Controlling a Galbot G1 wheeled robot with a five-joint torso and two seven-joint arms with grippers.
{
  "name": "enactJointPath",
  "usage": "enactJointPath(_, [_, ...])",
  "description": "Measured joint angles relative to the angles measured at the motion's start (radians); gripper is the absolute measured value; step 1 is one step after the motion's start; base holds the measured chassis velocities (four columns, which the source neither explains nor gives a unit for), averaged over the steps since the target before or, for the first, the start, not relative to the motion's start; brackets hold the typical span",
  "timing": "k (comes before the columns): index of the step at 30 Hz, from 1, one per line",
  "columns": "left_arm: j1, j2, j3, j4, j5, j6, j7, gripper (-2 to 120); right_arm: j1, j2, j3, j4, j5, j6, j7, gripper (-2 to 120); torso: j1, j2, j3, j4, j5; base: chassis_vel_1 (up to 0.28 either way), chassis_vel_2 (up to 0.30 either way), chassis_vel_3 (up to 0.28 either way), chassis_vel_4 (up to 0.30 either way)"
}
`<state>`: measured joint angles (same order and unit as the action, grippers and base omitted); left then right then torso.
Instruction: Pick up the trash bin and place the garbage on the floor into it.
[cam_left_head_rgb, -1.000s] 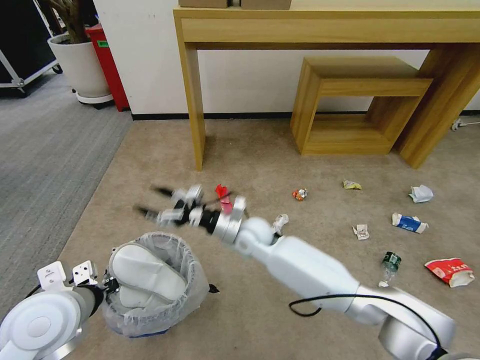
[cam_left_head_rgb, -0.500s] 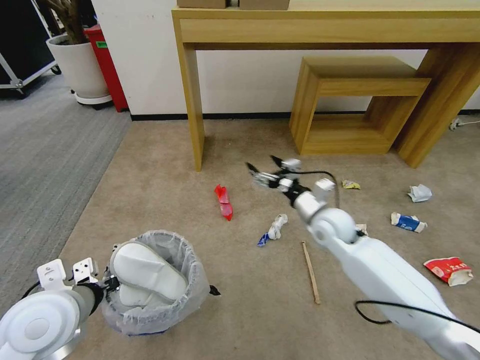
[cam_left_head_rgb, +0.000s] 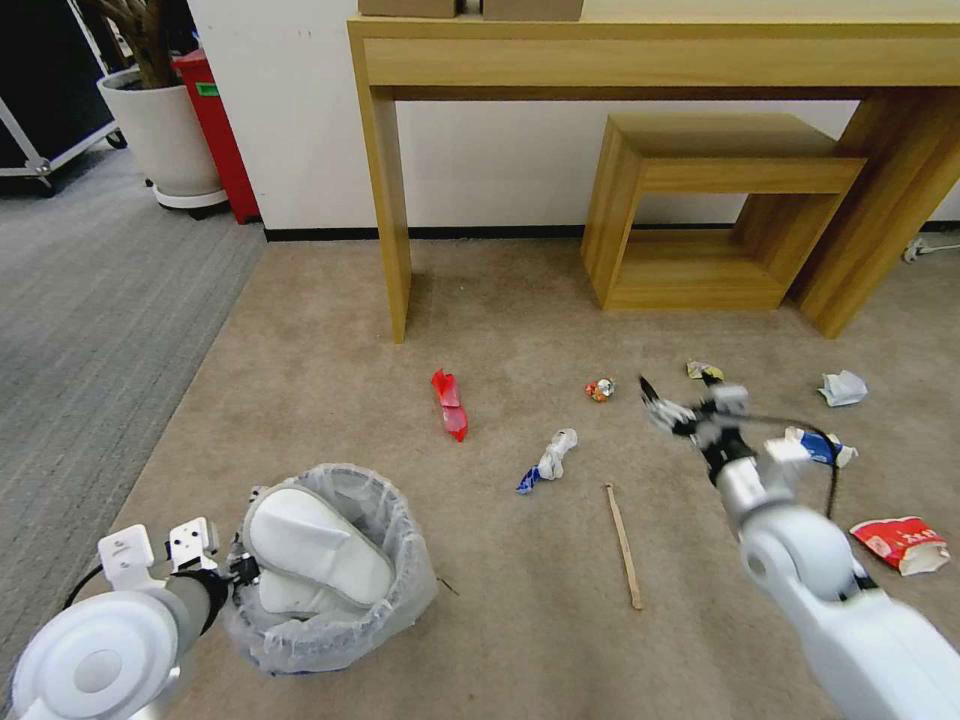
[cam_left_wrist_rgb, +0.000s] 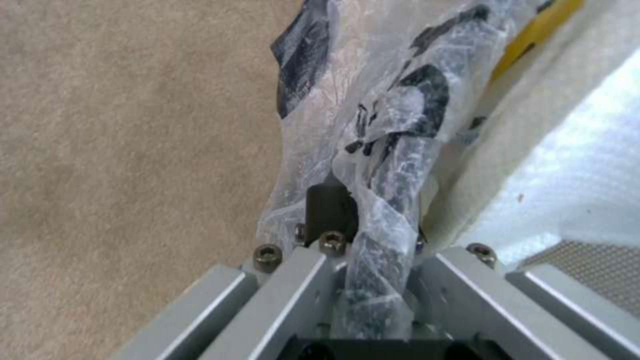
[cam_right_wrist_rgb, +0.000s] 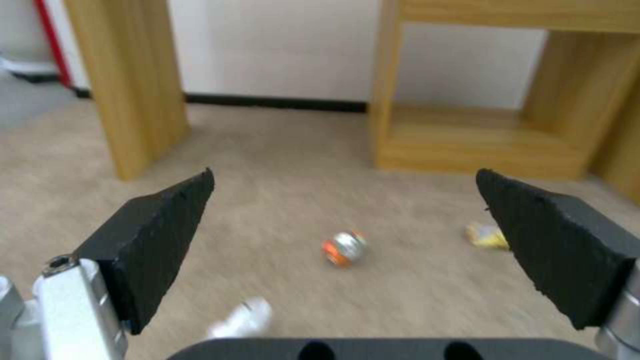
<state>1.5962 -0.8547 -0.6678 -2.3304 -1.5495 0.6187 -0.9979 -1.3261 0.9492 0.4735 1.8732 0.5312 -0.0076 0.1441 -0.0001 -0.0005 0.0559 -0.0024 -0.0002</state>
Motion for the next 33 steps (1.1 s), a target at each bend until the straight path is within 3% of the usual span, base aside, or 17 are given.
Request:
enactJointPath(8, [-0.013,-0.004,0.023,0.009,0.019,0.002,0.014,0,-0.091,0.052,0.049,-0.045,-0.066,0.038,0.003,100,0.0,0.0,0.0,0.0002,0.0,0.0,0.0,0.0,0.0])
enactJointPath(13, [-0.01,-0.02,0.045,0.018,0.045,0.002,0.017,0,-0.052,0.063,0.02,-0.178,-0.046,0.032,-0.013,100,0.0,0.0,0.0,0.0003,0.0,0.0,0.0,0.0,0.0])
enactJointPath(15, [-0.007,-0.021,0.047,0.02,0.052,0.002,0.019,0,-0.034,0.063,0.008,-0.218,-0.041,0.011,-0.017,100,0.0,0.0,0.0,0.0004,0.0,0.0,0.0,0.0,0.0])
enactJointPath(23, [0.011,-0.01,0.041,0.025,0.063,0.003,0.023,0,0.068,0.046,-0.06,-0.35,0.056,-0.266,-0.036,100,0.0,0.0,0.0,0.0003,-0.0002,0.0,0.0,0.0,0.0])
enactJointPath(26, [0.02,-0.016,0.047,0.028,0.076,0.002,0.023,0,0.131,0.05,-0.118,-0.424,0.084,-0.315,-0.035,100,0.0,0.0,0.0,0.0004,0.0,0.0,0.0,0.0,0.0])
enactJointPath(33, [0.023,-0.033,0.061,0.038,0.095,0.002,0.023,0,0.21,0.086,-0.181,-0.517,0.088,-0.323,-0.049,100,0.0,0.0,0.0,0.0004,-0.0001,0.0,0.0,0.0,0.0])
